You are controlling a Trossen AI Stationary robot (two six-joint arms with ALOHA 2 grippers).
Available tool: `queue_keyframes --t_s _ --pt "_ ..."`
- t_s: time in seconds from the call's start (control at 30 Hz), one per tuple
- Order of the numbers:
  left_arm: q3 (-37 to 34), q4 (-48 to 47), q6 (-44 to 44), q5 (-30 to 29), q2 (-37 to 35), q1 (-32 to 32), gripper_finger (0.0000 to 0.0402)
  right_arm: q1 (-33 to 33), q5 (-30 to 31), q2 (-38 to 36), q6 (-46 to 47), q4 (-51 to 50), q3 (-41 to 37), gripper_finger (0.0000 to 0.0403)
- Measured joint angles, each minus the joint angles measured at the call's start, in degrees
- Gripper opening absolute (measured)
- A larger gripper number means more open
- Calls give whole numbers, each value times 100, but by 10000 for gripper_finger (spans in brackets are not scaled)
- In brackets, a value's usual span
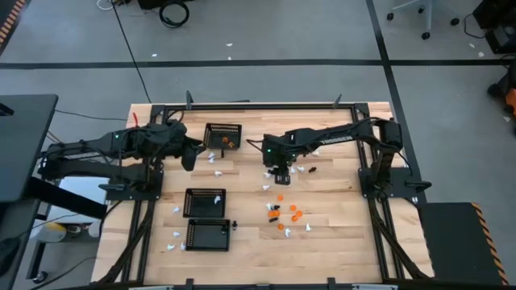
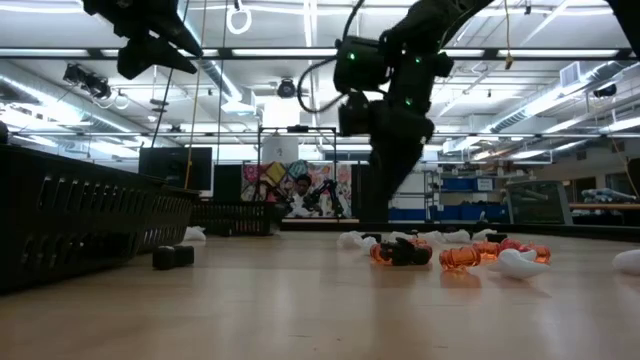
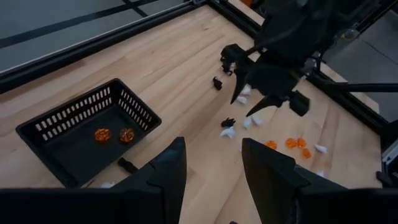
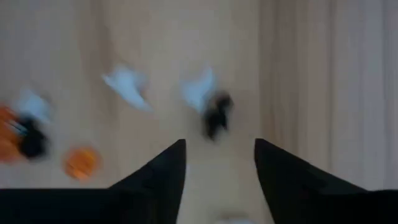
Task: Sort Halloween decoration
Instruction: Put the white toy into the middle black bin
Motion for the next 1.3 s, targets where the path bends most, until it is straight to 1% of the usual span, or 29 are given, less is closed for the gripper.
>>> queue_keyframes --t_s 0.07,0.13,0.27,0.4,0.73,0.87,1.13,1.3 --pt "0 0 -41 -2 27 0 162 -31 22 -1 -5 -194 -6 222" --pt "0 -5 -41 -14 37 0 162 -39 -84 -23 -15 -301 1 239" --pt "0 -2 -41 -164 54 0 162 172 29 -5 -173 -222 1 255" --pt "0 -5 -39 -189 58 0 162 357 110 -4 -272 132 -171 253" --pt "0 -7 -37 -188 59 0 162 419 120 3 91 1117 -1054 232" --pt "0 -9 -37 -188 59 0 162 438 164 -21 100 1304 -1205 214" --pt "0 -11 -35 -187 59 0 162 602 226 -24 46 1494 -1278 143" --pt "0 -11 -33 -186 59 0 162 697 259 -17 117 1506 -1280 110"
